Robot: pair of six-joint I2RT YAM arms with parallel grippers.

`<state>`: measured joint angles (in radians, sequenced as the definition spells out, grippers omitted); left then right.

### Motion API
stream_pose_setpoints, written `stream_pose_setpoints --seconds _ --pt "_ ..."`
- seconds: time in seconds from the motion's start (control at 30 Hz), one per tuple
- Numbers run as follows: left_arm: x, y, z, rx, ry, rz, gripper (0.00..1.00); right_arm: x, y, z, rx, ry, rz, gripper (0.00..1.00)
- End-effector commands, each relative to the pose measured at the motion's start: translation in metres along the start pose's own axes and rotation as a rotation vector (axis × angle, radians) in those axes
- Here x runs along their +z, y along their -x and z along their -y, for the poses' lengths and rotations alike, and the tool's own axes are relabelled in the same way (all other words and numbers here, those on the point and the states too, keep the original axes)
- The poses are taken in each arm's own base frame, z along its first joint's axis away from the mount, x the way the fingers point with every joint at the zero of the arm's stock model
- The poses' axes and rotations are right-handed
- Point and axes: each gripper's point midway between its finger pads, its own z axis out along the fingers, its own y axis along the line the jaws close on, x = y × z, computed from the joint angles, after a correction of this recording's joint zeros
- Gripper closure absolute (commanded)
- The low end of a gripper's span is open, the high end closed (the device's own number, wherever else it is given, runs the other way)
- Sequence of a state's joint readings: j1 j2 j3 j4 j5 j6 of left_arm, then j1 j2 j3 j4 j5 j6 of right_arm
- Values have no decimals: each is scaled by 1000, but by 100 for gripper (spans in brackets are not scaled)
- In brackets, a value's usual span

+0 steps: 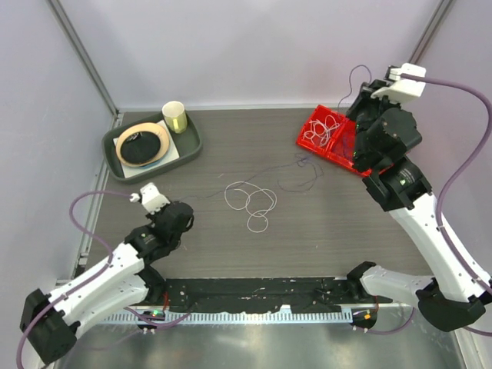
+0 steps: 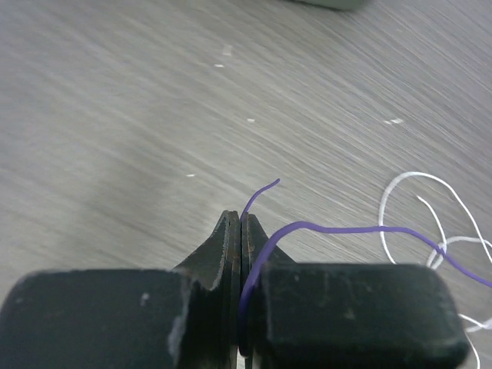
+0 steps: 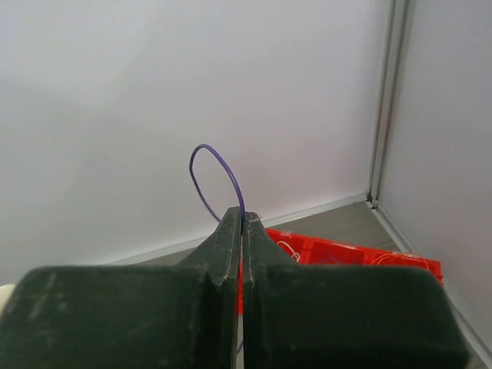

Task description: Untangle the cables

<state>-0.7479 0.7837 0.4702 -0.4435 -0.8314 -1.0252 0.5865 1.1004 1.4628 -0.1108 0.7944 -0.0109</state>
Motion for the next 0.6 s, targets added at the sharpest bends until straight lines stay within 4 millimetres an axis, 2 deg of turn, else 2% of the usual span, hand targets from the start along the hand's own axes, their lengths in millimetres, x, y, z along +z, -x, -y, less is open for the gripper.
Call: stream_pose_setpoints --seconds 0.0,0.07,0.1,0.13,0.17,0.23,0.27,0.4,0.43,0.47,0.57 --pt "-12 28 -61 -91 239 103 100 -2 37 33 10 -90 91 99" --pt "-23 41 -89 -112 352 139 100 5 45 53 -19 -173 107 99" --pt "-26 45 -94 -124 372 151 100 9 47 60 -50 -199 109 99" --pt "-29 48 -97 -143 389 151 100 14 48 67 -65 -233 110 99" --pt "-29 49 -101 -158 403 152 100 19 50 86 -92 -300 115 99" --pt "-27 47 -104 -161 411 149 100 25 53 107 -137 -379 117 99" --pt "-27 47 -106 -167 422 150 100 34 51 130 -175 -457 112 99" --pt "-29 48 -113 -149 457 151 100 56 52 176 -237 -541 105 99" --pt "-29 49 -113 -157 456 154 100 58 53 181 -211 -538 110 99" --pt "-30 50 -114 -158 456 159 100 65 53 174 -207 -464 110 99" --pt "-39 59 -126 -197 489 207 100 66 63 172 -190 -414 137 99"
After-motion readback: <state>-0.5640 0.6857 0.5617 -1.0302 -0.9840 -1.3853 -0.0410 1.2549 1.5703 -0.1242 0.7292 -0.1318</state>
